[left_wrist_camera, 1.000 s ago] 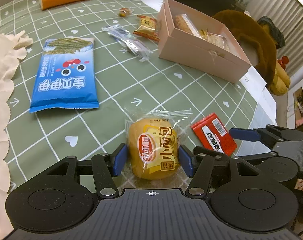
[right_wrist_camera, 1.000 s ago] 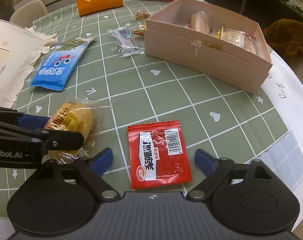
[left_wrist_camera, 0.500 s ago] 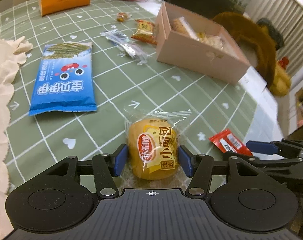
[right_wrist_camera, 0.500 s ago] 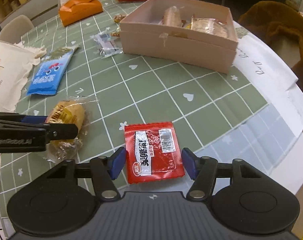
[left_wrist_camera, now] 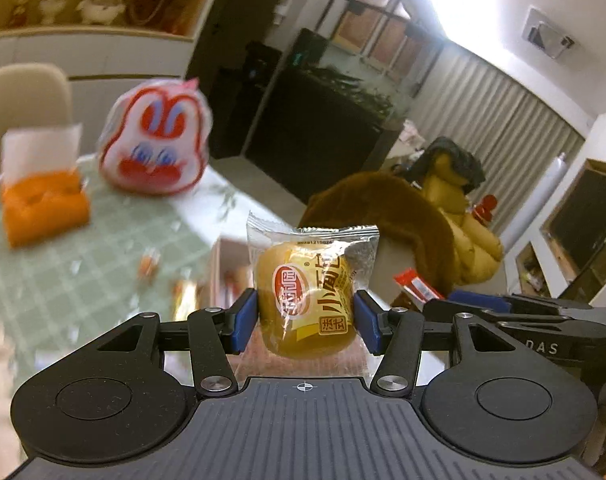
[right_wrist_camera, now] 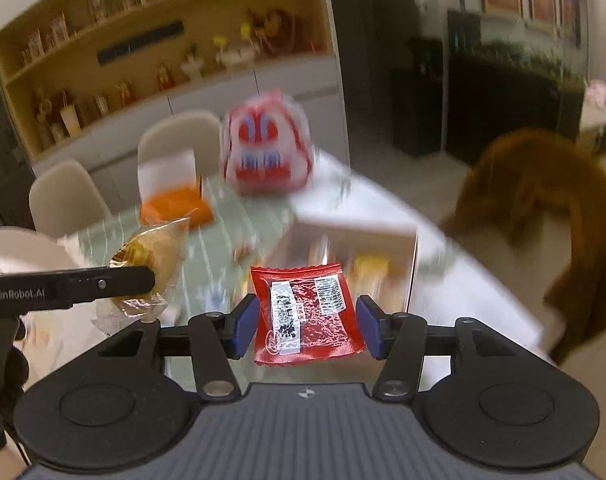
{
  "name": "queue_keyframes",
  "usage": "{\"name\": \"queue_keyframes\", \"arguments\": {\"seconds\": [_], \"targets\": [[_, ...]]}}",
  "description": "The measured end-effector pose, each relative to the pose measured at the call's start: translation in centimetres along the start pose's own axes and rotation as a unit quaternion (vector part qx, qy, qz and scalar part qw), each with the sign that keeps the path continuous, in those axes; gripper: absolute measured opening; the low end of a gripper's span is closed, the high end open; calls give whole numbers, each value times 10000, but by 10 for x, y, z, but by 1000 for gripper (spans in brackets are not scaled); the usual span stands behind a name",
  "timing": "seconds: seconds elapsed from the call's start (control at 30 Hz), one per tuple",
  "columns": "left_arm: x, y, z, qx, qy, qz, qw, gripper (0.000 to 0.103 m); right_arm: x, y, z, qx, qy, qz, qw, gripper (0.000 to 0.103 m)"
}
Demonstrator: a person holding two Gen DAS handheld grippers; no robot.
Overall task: Organize snacks
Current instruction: 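Carry both packets over the pink box and open both grippers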
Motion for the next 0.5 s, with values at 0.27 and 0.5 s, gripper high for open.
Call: {"name": "queue_keyframes", "arguments": {"seconds": [0.27,0.5], "targets": [[-121,34,11,266,-366,702,9965,60,-72,64,-28,-108,-60,114,9999,80],[-182,-12,27,510,-156,1198,9914,55,-102,48,-80,-634,-408,514,9958,83]]}}
Point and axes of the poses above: each gripper's, at about its wrist camera, not at the fingertips, and x roughly against the way its jaws point, z to its left, y to its top, the point moved 5 cm from there along -x, roughly the way its jaws point, and after that the axes turned 13 degrees about -x, right-handed, at the moved point
